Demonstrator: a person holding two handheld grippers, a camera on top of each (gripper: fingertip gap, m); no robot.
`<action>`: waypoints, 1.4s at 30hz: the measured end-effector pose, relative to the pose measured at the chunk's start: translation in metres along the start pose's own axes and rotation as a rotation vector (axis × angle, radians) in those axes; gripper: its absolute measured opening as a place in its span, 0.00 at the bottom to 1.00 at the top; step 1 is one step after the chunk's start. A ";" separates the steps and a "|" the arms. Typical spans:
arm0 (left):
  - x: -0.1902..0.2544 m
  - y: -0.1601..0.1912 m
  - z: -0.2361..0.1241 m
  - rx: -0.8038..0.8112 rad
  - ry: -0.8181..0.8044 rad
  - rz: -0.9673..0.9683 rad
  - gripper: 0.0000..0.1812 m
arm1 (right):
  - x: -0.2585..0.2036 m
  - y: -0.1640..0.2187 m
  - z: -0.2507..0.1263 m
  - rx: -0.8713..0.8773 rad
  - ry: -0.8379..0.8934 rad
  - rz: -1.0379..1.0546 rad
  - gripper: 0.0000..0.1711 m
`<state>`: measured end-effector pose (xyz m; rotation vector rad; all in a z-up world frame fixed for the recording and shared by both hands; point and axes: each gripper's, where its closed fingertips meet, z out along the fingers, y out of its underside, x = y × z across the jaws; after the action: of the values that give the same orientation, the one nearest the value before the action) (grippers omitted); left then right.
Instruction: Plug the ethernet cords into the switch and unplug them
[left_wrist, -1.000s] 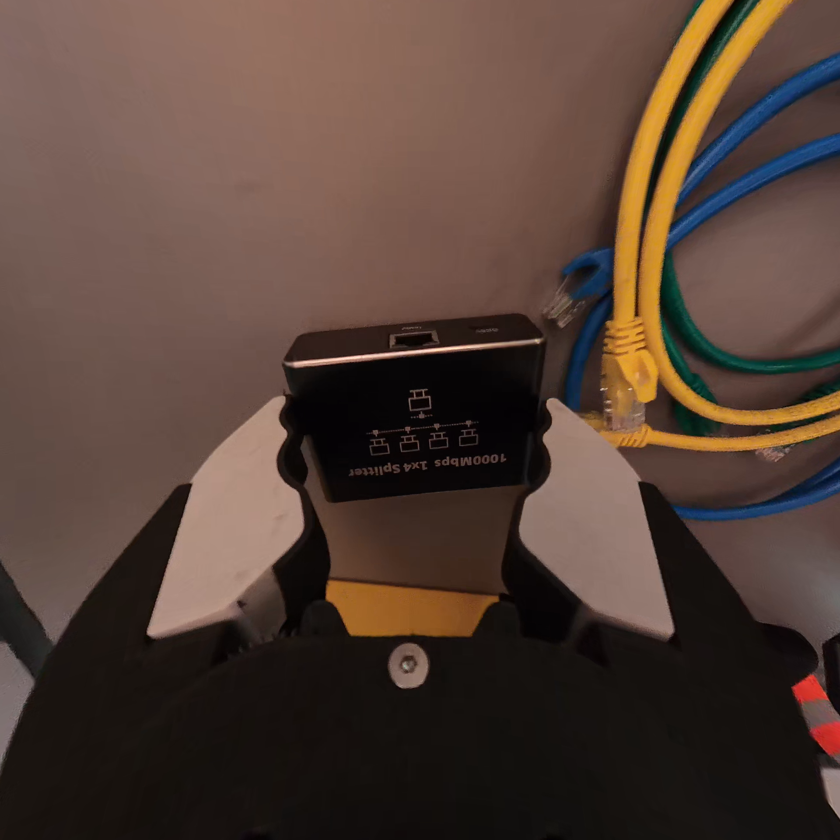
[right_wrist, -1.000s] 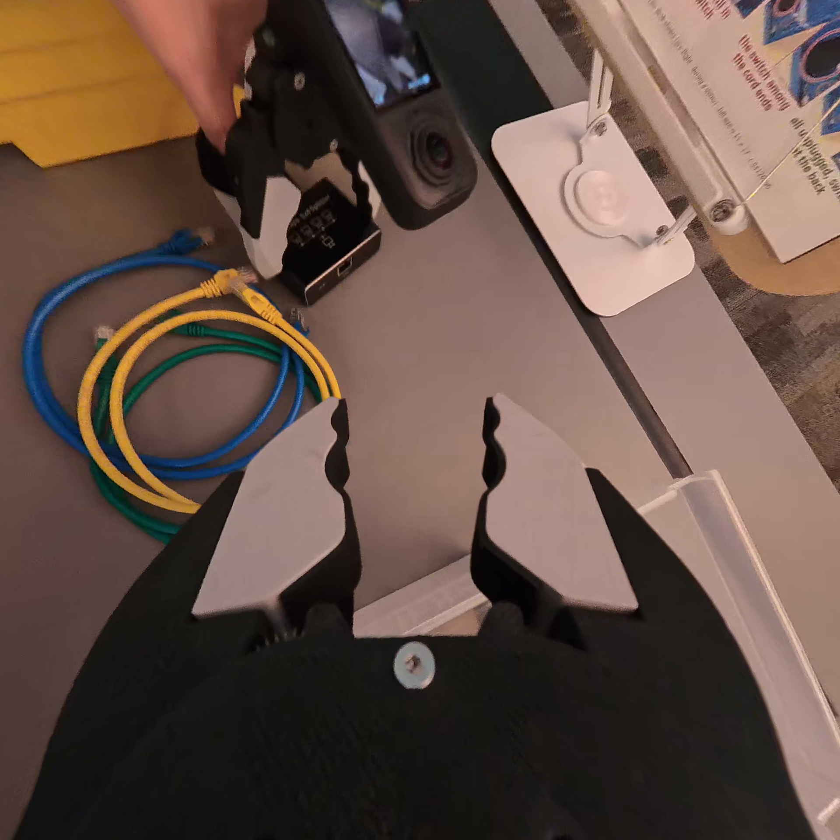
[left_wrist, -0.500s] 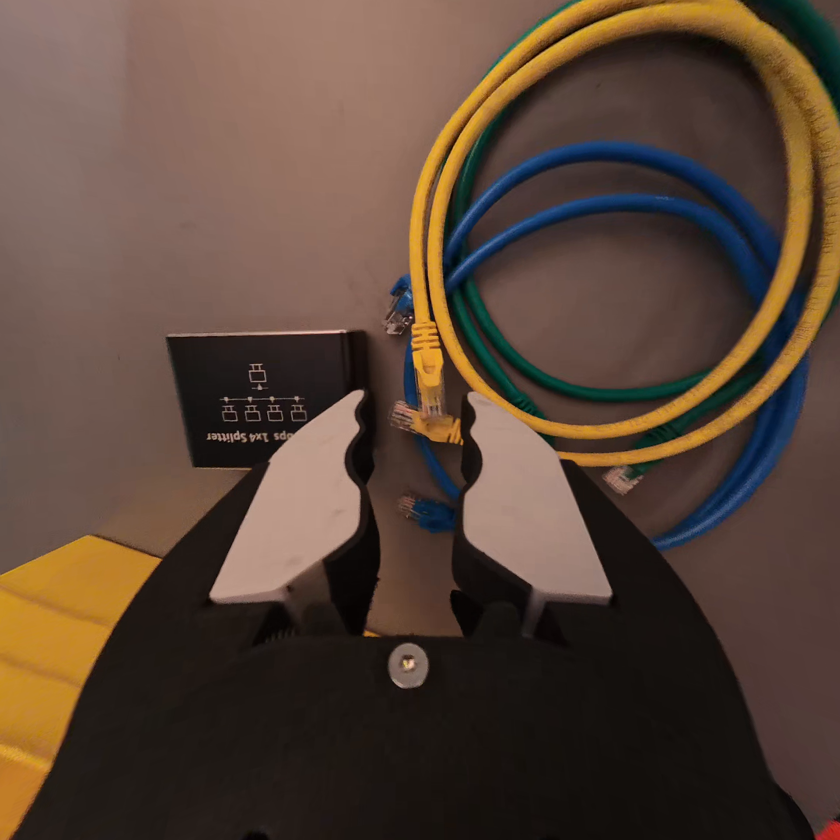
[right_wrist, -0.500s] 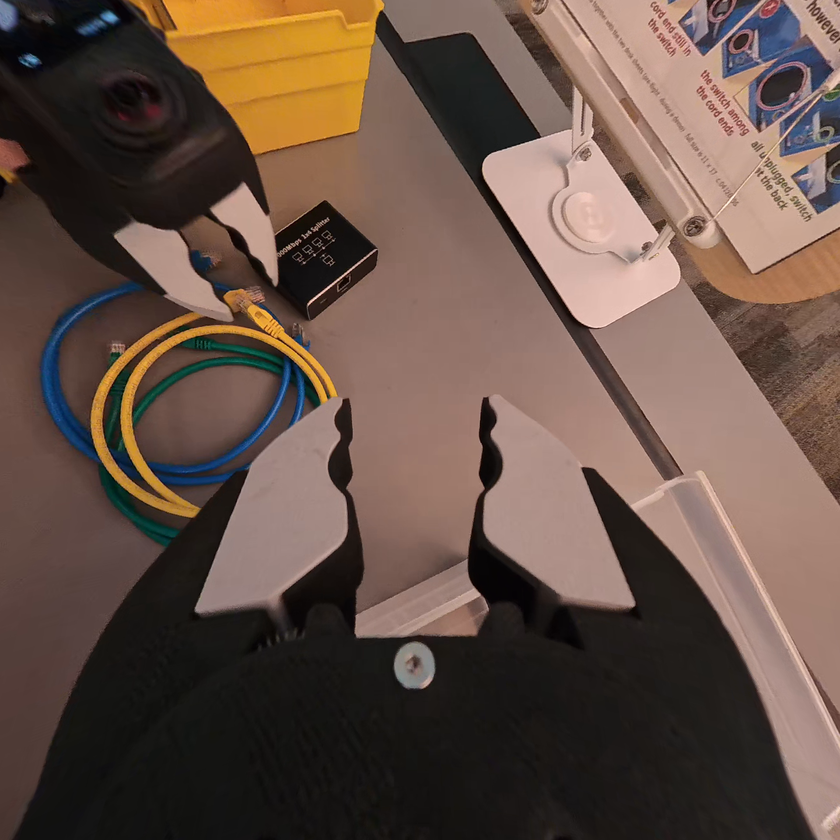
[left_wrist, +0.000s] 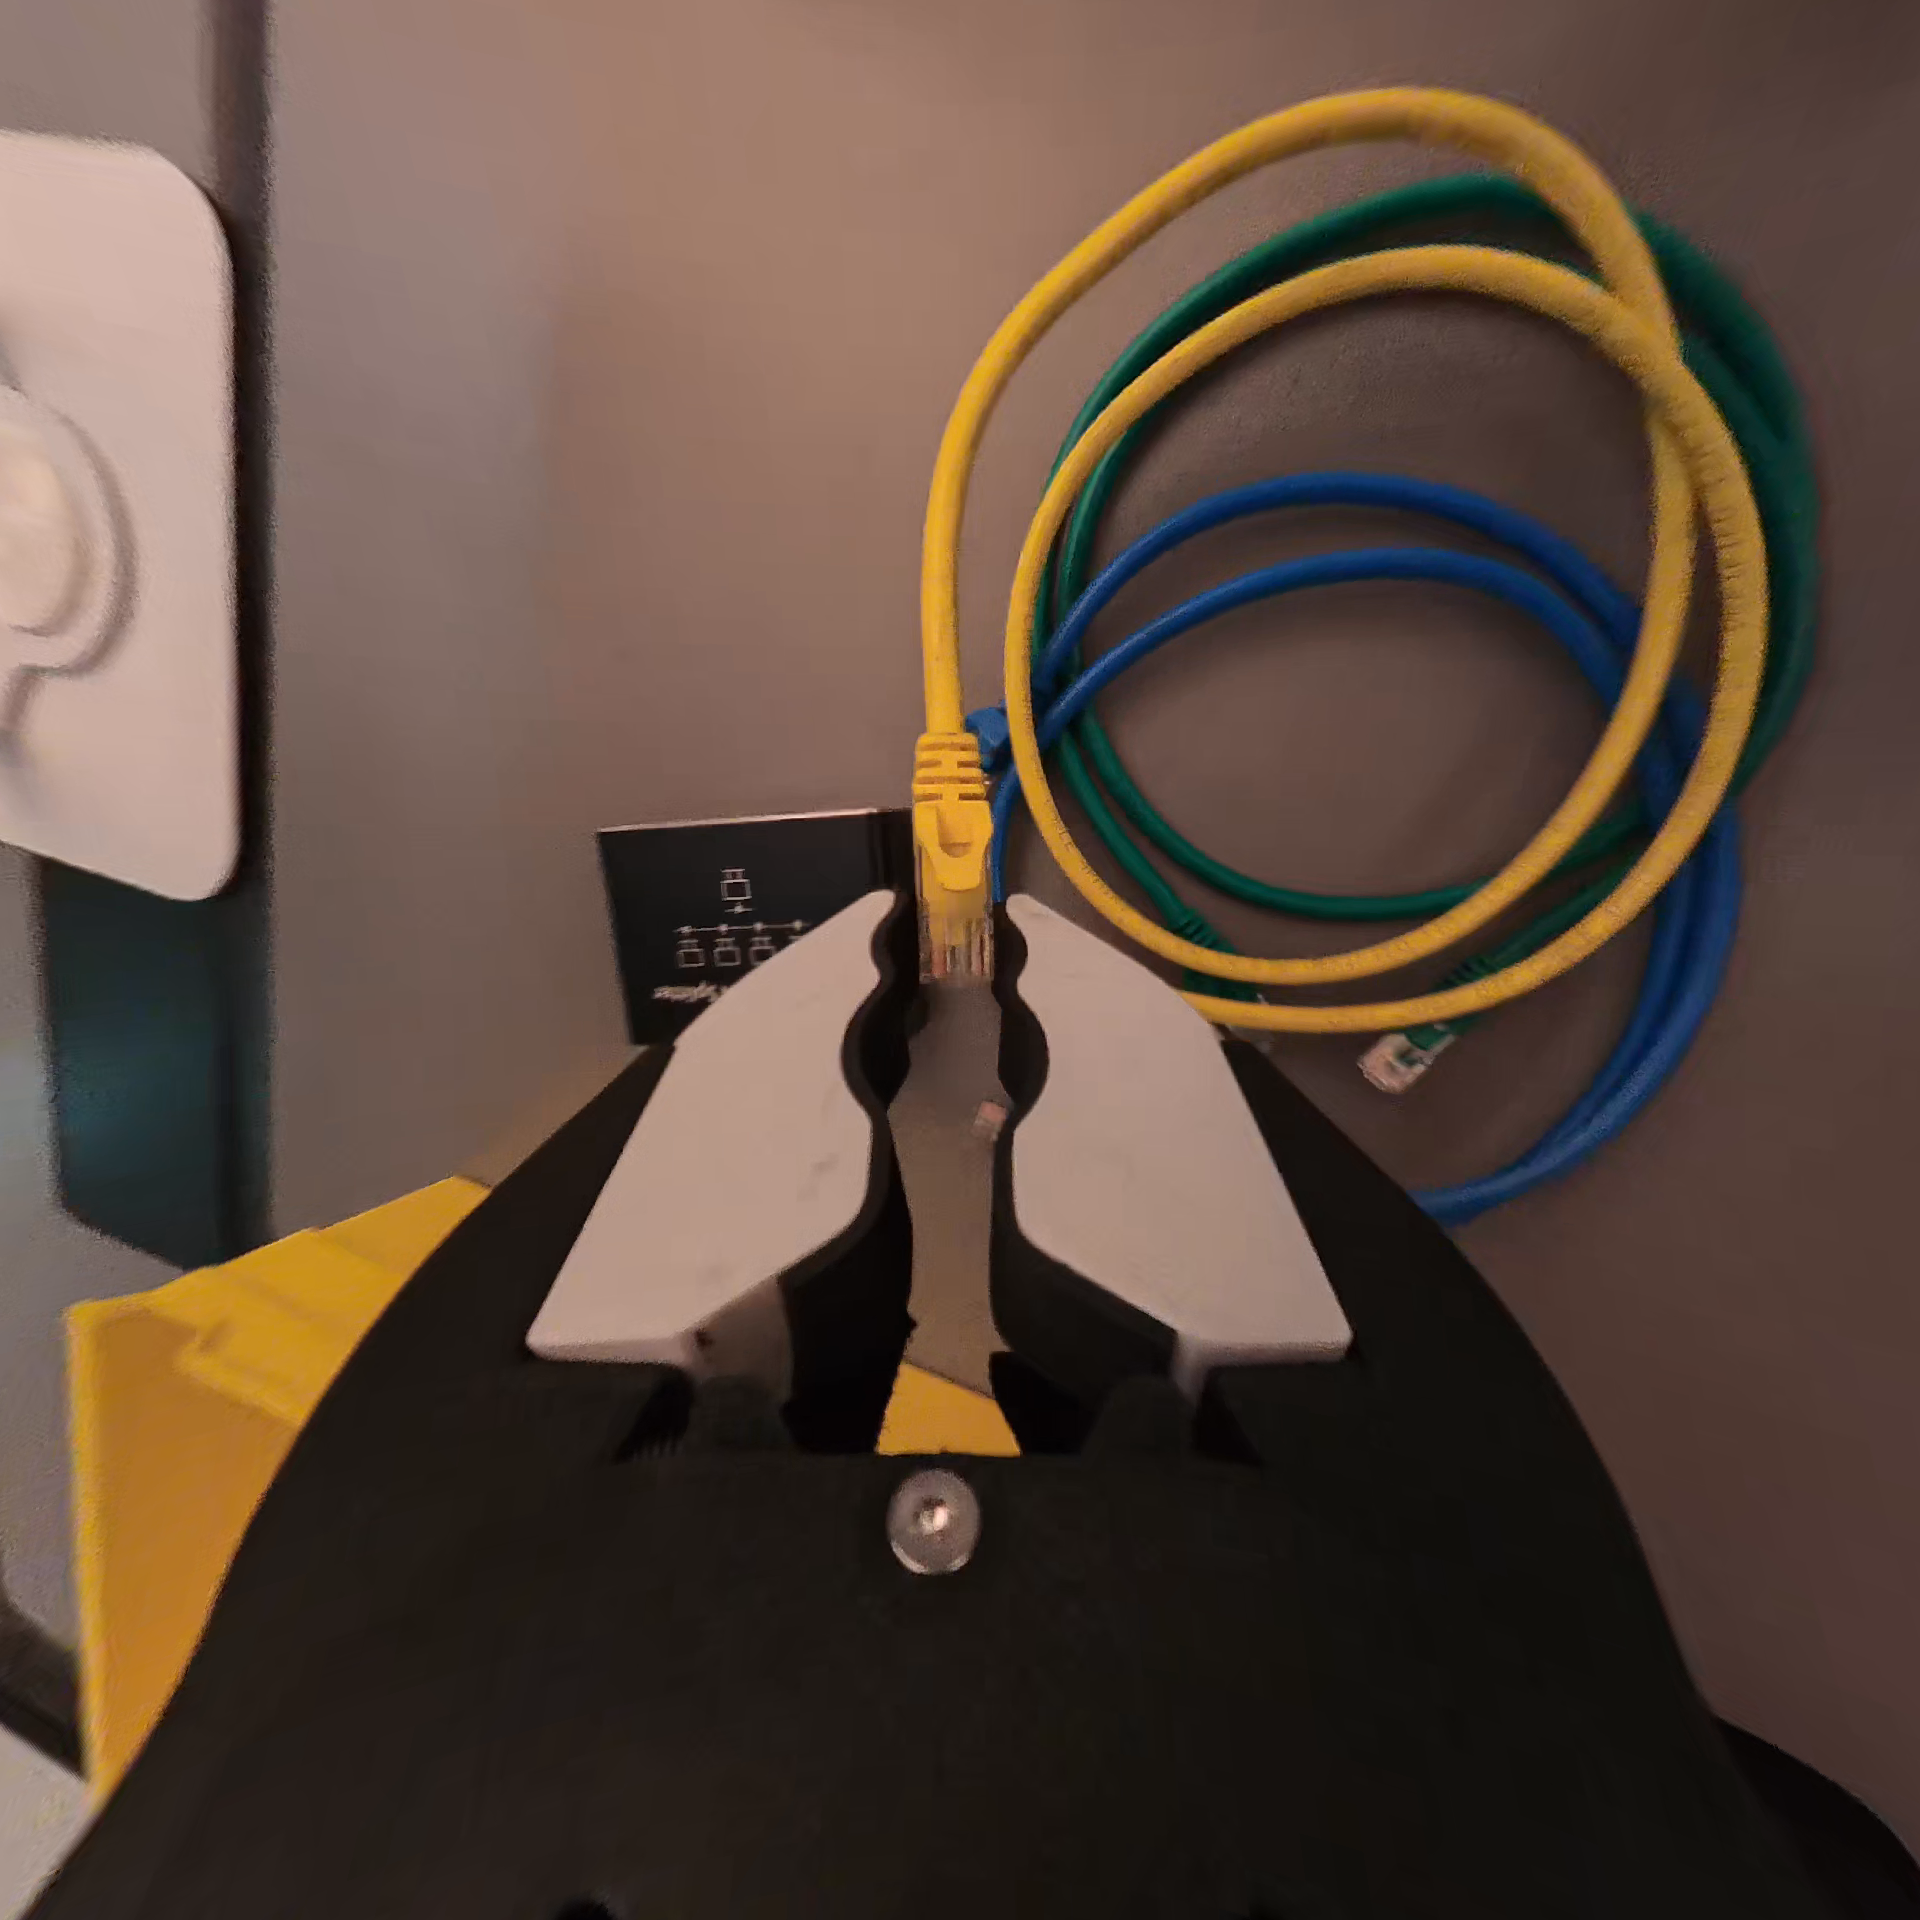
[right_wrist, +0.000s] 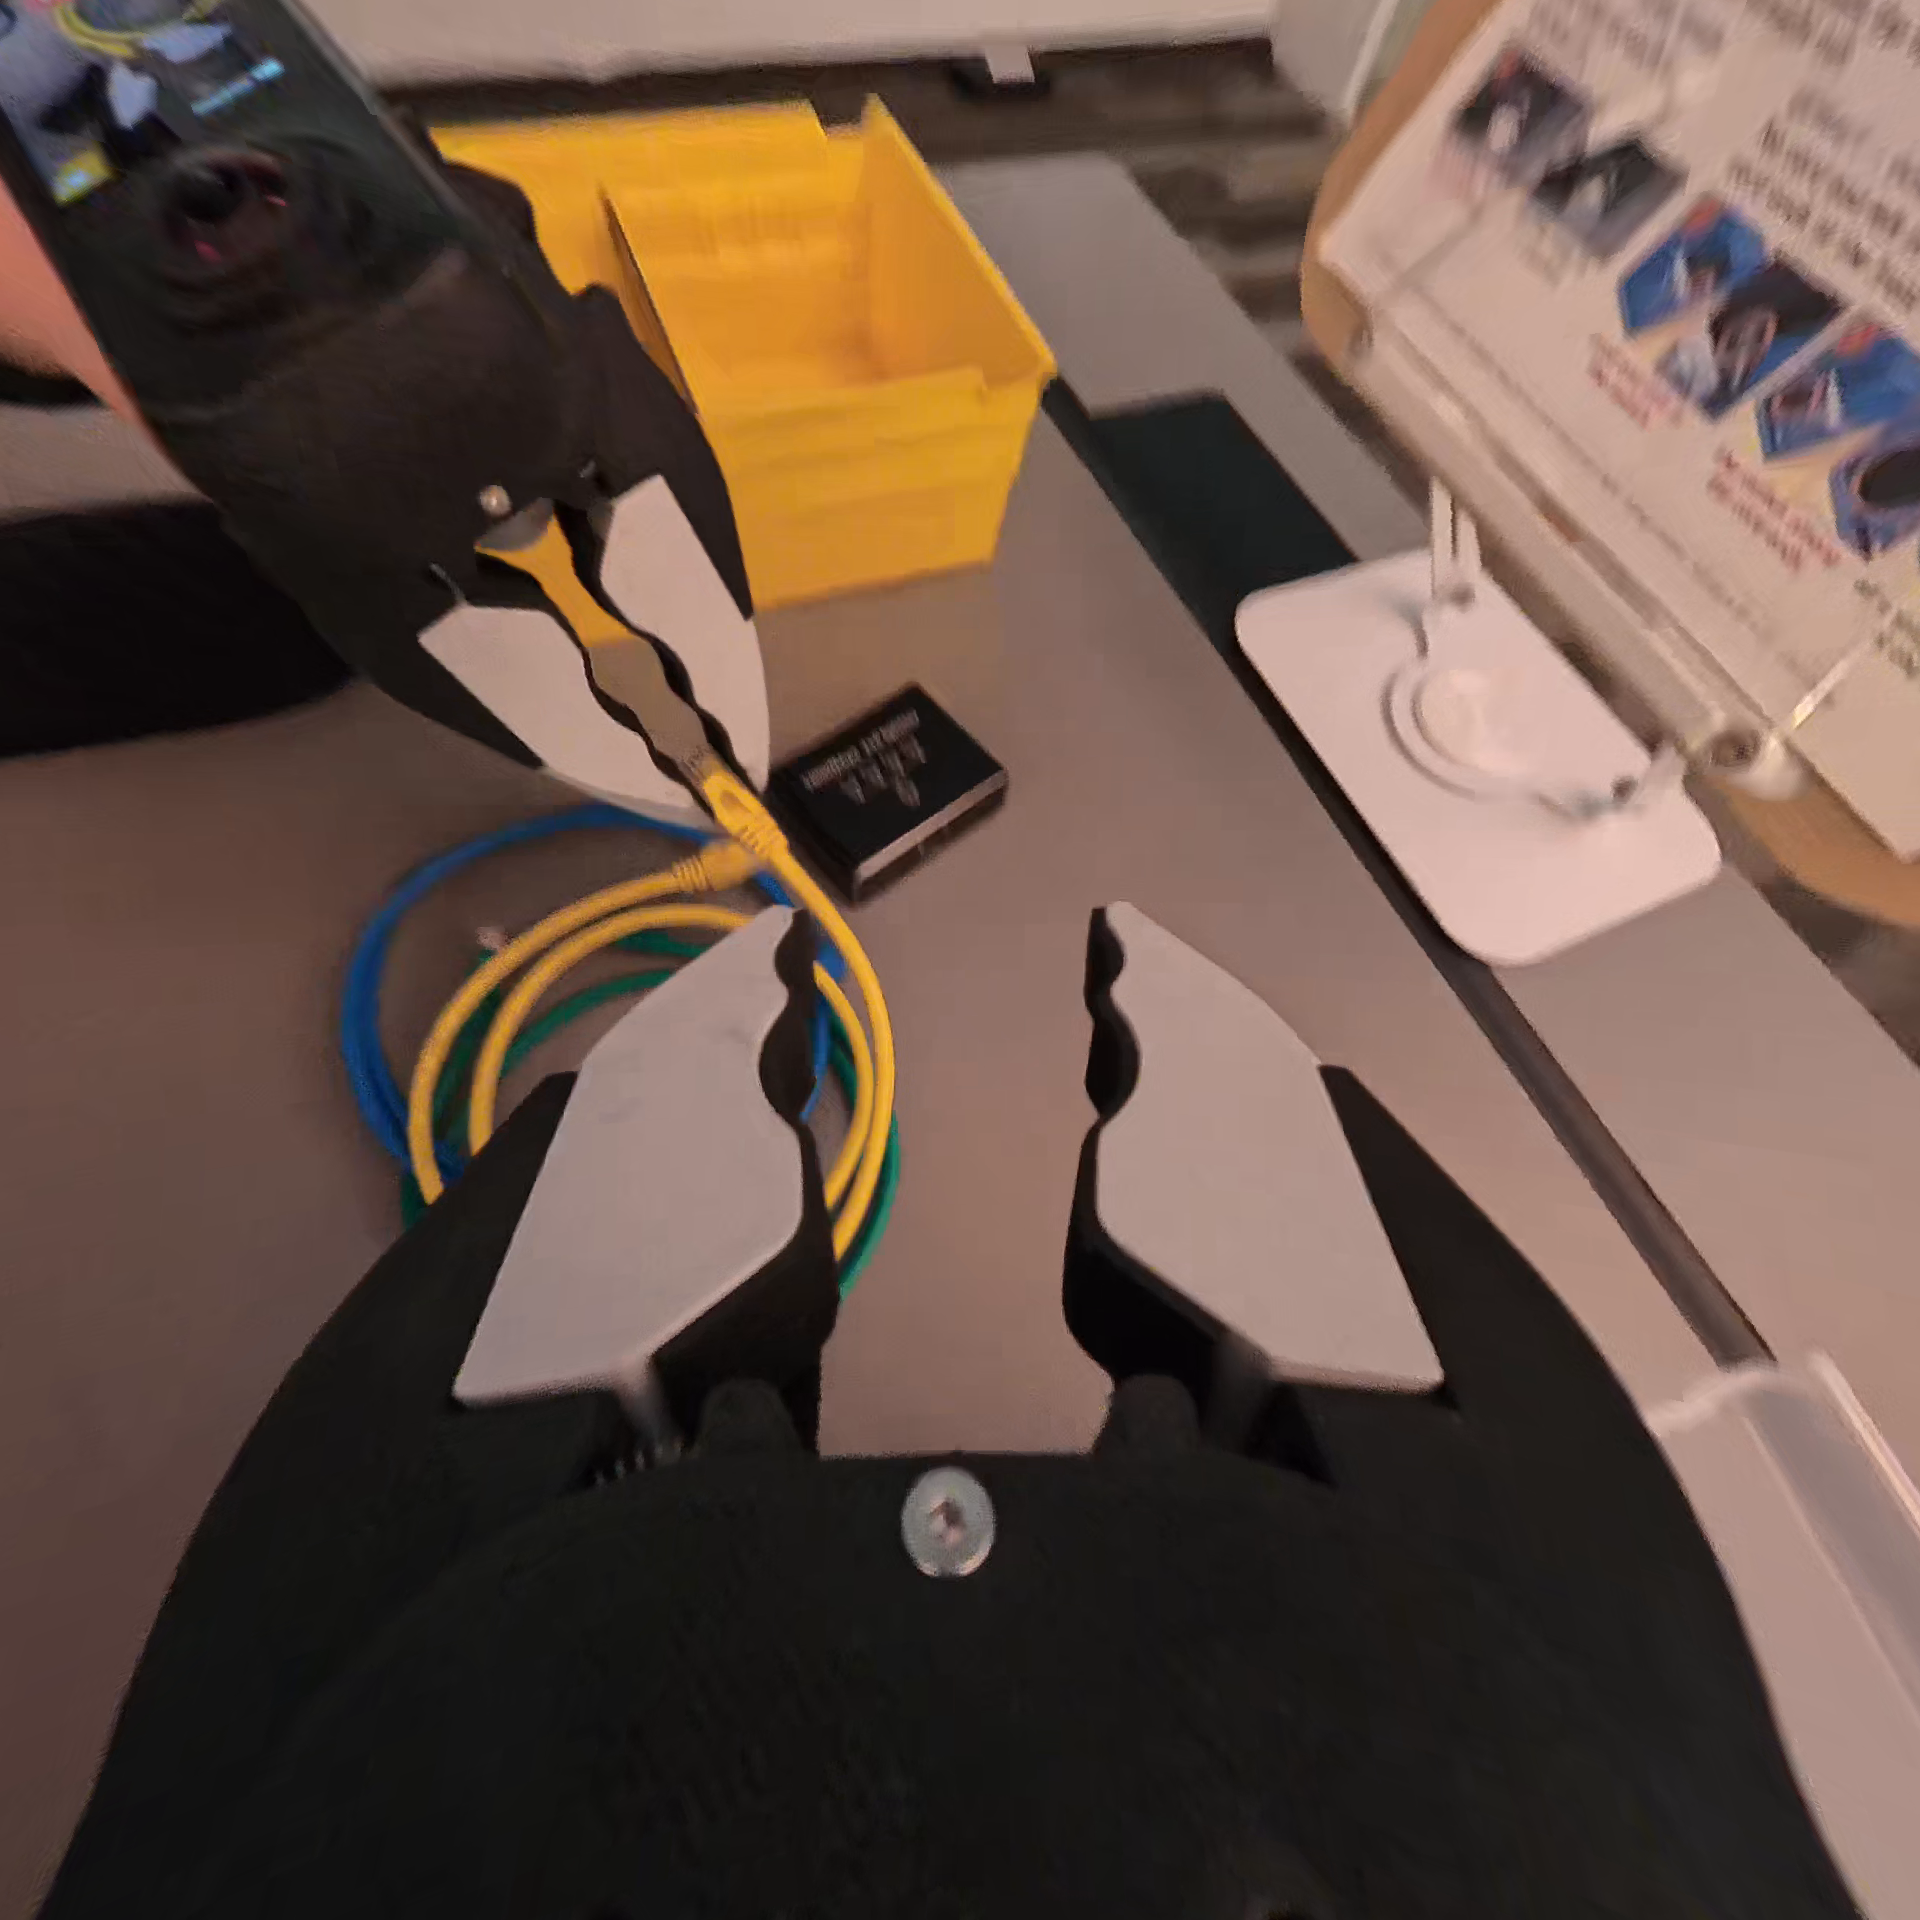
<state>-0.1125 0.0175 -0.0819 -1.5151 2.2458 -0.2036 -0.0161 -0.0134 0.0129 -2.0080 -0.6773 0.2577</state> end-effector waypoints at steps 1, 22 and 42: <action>0.001 -0.004 -0.013 0.023 -0.017 0.012 0.07 | -0.003 -0.009 -0.002 0.065 -0.026 -0.012 0.30; 0.036 -0.053 -0.153 0.346 -0.065 0.104 0.07 | -0.114 -0.085 -0.030 0.794 -0.311 -0.365 0.16; 0.038 -0.052 -0.133 0.301 -0.023 0.110 0.07 | -0.113 -0.068 -0.019 0.660 -0.401 -0.361 0.04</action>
<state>-0.1367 -0.0521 0.0462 -1.2273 2.1581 -0.4658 -0.1245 -0.0650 0.0700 -1.1878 -1.0320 0.5890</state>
